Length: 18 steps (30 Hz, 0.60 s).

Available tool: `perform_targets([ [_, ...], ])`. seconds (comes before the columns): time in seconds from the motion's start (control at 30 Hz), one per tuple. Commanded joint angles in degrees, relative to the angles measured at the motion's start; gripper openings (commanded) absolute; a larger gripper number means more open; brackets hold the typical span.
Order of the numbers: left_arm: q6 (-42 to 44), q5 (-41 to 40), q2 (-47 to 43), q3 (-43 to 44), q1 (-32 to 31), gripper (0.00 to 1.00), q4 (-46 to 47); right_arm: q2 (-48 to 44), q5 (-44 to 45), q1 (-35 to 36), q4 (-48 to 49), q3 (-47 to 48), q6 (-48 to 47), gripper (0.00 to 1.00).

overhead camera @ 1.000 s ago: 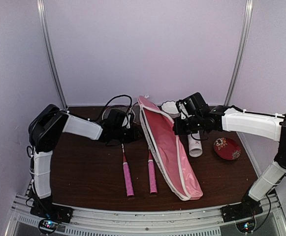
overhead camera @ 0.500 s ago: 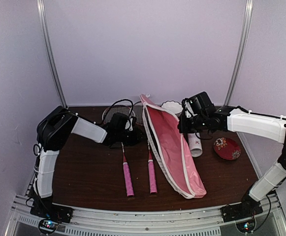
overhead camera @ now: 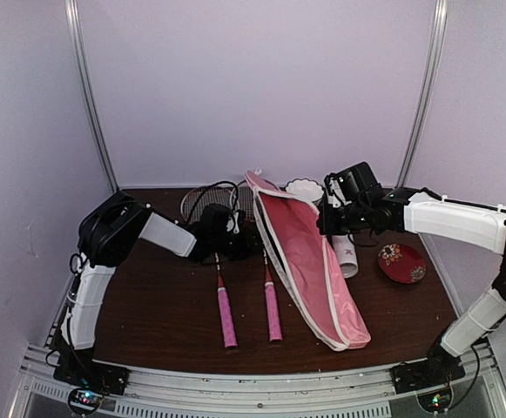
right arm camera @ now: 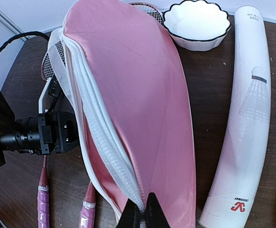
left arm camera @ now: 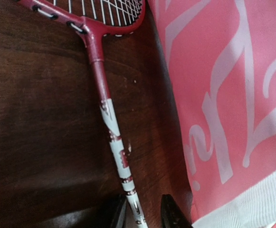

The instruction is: Pack up the badminton gear

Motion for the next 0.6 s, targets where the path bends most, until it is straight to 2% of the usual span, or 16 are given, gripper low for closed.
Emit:
perform_targets([
  [0.0, -3.2, 1.4, 2.9, 1.9, 0.0, 0.28, 1.4, -2.4, 0.8, -0.6, 2.8, -0.6, 0.8, 0.0],
  [0.2, -4.7, 0.3, 4.1, 3.5, 0.0, 0.2, -1.1, -2.2, 0.1, -0.7, 3.0, -0.8, 1.0, 0.0],
  [0.4, -3.6, -2.8, 3.6, 5.8, 0.0, 0.07, -9.5, -2.2, -0.3, -0.6, 3.4, -1.4, 1.2, 0.0],
  [0.5, -3.1, -3.5, 2.0, 5.2, -0.1, 0.0, -9.6, -2.2, -0.5, -0.6, 3.4, -1.3, 1.1, 0.0],
  [0.57, -2.8, -4.5, -0.4, 3.1, 0.0, 0.0, -8.4, -2.3, -0.4, -0.6, 3.4, -1.3, 1.1, 0.0],
])
